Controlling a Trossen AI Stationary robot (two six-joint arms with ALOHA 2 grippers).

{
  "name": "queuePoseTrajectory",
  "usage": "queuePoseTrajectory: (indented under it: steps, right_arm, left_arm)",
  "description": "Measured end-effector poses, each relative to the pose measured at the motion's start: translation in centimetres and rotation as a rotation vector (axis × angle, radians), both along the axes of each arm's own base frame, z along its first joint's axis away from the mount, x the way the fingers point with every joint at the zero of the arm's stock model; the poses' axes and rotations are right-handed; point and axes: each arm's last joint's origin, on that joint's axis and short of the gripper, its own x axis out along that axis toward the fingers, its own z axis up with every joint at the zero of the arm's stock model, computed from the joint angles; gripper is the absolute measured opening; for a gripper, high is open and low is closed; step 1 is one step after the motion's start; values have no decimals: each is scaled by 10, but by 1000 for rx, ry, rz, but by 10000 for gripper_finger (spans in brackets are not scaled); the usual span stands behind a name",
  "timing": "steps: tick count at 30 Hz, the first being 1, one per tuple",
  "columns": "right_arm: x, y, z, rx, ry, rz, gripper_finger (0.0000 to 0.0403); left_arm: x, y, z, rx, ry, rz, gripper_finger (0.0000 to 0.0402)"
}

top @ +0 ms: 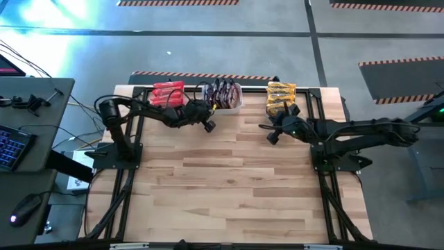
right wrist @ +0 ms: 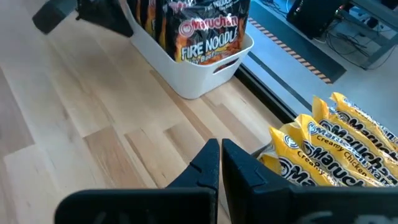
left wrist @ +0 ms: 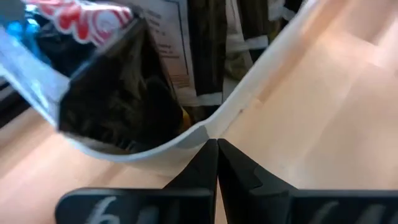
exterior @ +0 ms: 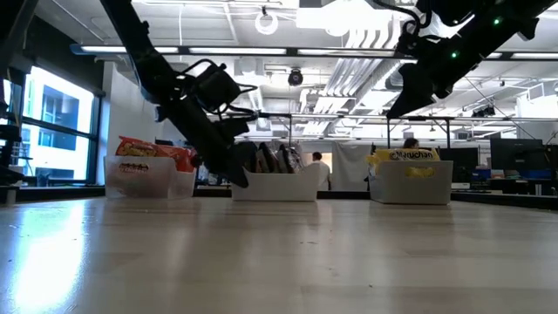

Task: Sort Maruchan noodles
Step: Adjust the white bin

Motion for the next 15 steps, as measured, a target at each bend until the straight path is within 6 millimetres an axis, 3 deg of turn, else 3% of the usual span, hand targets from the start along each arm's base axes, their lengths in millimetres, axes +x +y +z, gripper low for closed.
queuePoseTrajectory:
  steps: [11,15]
  right_arm:
    - [2,-1,-2,-26,43,35,0]
    - [2,-1,-7,-63,40,89,0]
  left_arm:
    - [-3,12,4,6,-46,-43,0]
    - [-3,9,18,36,-64,-116,0]
